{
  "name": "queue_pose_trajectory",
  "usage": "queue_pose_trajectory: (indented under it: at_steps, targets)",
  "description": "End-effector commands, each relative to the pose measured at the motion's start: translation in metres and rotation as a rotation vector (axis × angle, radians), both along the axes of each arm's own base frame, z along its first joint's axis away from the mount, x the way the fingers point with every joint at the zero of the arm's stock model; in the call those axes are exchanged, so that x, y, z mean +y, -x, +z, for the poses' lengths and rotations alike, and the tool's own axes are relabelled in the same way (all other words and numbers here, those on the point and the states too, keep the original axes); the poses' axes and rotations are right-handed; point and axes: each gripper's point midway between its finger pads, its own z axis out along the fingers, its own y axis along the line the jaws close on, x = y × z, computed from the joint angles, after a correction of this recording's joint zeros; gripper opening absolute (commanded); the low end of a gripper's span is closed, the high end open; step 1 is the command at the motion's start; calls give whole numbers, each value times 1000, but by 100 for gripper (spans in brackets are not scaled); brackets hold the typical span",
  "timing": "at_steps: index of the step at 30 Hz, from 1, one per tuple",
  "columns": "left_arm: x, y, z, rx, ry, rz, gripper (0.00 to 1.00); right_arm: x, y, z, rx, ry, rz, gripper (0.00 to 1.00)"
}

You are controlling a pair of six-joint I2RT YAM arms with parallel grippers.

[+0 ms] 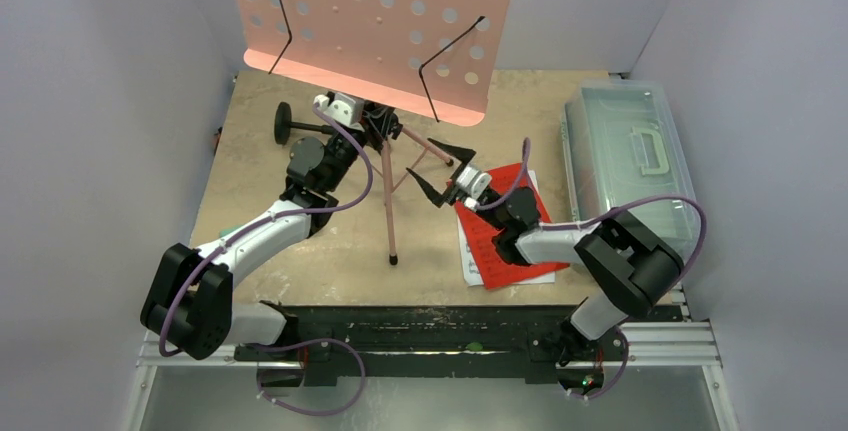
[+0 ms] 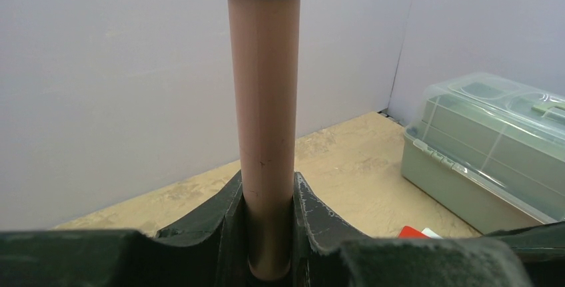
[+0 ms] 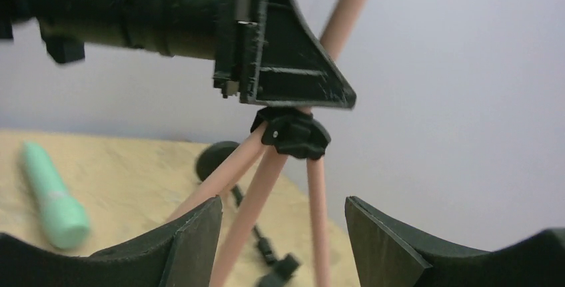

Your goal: Set up the instrument practice props

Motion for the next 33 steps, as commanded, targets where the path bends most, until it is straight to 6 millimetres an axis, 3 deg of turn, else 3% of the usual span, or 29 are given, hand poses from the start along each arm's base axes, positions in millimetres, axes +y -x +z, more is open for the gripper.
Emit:
queue_pose_trajectory:
  at_steps: [1, 5, 9, 18, 27, 33]
  targets:
    - [-9, 7, 11, 3, 9, -50, 0, 10, -2, 35, -552, 334, -142, 69]
    - [-9, 8, 14, -2, 11, -52, 0, 21, -7, 55, -652, 397, -146, 67]
    - [-9, 8, 14, -1, 15, -54, 0, 36, -17, 53, -668, 456, -117, 59]
    - [-7, 10, 18, -9, 19, -52, 0, 46, -31, 50, -669, 446, -131, 48]
    - [-8, 10, 17, -6, 18, -53, 0, 51, -45, 40, -653, 475, -157, 50]
    - [-7, 9, 16, -5, 17, -51, 0, 49, -52, 38, -615, 449, -181, 34]
